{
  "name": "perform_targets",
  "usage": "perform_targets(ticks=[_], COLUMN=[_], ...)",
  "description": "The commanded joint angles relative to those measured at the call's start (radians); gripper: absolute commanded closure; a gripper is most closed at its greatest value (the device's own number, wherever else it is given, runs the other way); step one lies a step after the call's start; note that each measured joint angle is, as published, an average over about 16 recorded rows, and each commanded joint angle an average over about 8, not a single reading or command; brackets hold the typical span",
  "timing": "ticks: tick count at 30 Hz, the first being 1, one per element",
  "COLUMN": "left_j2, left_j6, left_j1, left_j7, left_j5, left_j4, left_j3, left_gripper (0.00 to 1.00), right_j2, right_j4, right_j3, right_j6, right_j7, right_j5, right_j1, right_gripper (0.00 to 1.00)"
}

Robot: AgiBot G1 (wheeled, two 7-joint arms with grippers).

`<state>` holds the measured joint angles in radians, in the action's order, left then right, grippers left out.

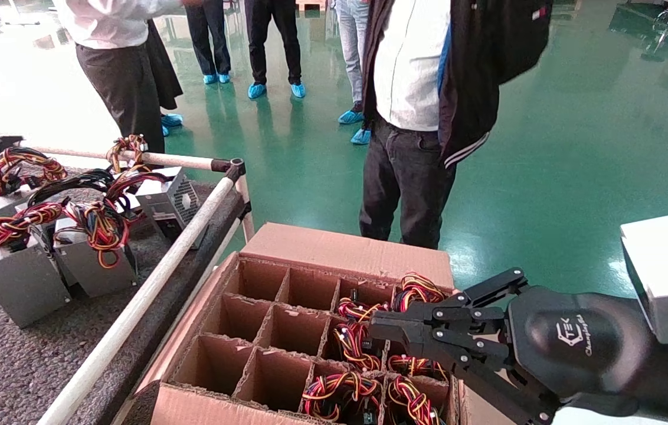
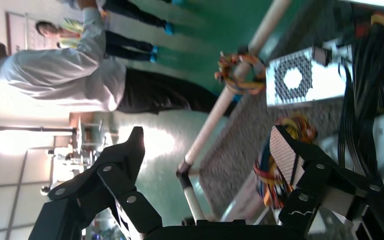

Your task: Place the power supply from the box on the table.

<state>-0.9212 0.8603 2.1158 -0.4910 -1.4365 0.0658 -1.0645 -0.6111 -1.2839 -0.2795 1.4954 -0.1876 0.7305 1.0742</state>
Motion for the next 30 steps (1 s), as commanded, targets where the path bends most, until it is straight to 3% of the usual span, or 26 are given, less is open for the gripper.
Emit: perform_targets(ticks=[1,16,30], left_j2=[-0.002,0.008,0.058], left_j6=[0.005,0.054,0.242], left_j1=[0.003,-0.066,-0.138], left_j7=[-0.003,-0.020,-0.011], left_j5=[0.009,0.133,0.277], left_j4=[0.007,0.081,0.165], left_j3=[0.008,0.081,0.109], left_gripper=[0.00,0.00,0.00], right_j2=[0.000,0.000,0.000], right_j4=[0.000,0.000,0.000], right_j3=[0.000,0.000,0.000], right_j6=[0.000,0.000,0.000], right_j7=[0.000,0.000,0.000], right_j5=[0.000,0.000,0.000], right_j1=[0.000,0.000,0.000], right_gripper=[1.00,1.00,1.00])
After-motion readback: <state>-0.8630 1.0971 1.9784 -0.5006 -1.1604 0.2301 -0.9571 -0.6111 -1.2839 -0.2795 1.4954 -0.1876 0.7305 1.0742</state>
